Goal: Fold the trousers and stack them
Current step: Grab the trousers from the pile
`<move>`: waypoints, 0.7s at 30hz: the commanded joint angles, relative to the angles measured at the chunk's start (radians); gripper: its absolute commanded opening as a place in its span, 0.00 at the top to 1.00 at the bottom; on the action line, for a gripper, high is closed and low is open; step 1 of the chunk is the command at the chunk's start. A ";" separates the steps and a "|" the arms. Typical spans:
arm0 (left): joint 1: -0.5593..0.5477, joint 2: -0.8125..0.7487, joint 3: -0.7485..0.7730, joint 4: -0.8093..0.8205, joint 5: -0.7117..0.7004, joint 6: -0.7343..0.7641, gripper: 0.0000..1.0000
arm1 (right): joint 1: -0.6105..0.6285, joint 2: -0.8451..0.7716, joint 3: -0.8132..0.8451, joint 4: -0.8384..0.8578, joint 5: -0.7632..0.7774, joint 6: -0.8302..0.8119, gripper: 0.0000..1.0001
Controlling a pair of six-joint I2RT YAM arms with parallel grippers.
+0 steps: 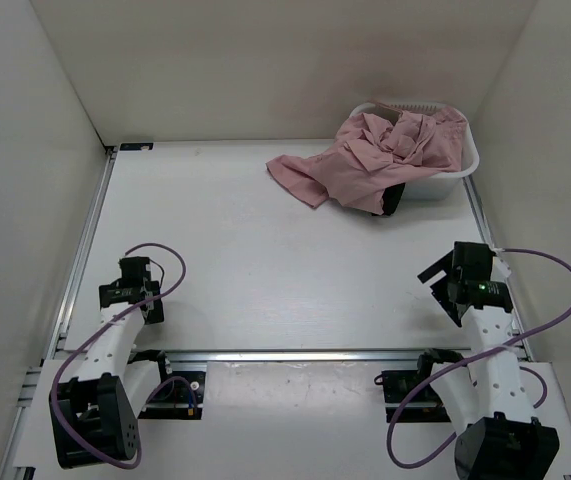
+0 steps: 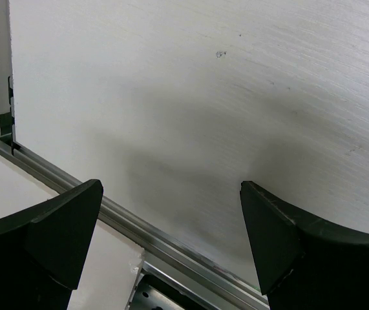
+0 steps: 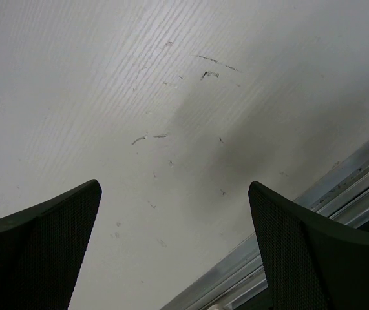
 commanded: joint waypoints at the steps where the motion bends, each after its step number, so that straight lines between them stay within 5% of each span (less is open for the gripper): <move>1: -0.006 0.033 -0.020 -0.025 0.043 -0.011 0.00 | -0.001 -0.016 0.049 0.017 0.041 -0.056 0.01; 4: -0.006 0.066 0.055 -0.025 0.043 -0.011 0.00 | -0.001 0.038 0.158 0.066 0.004 -0.151 0.01; 10: -0.006 0.245 0.447 -0.060 0.061 -0.011 0.00 | -0.001 0.311 0.518 0.210 -0.020 -0.267 0.01; 15: -0.006 0.438 0.786 -0.175 0.199 -0.011 0.00 | -0.001 0.758 1.035 0.246 -0.203 -0.343 0.01; 21: -0.016 0.527 0.845 -0.206 0.234 -0.011 0.00 | 0.008 1.262 1.584 0.150 -0.310 -0.292 0.01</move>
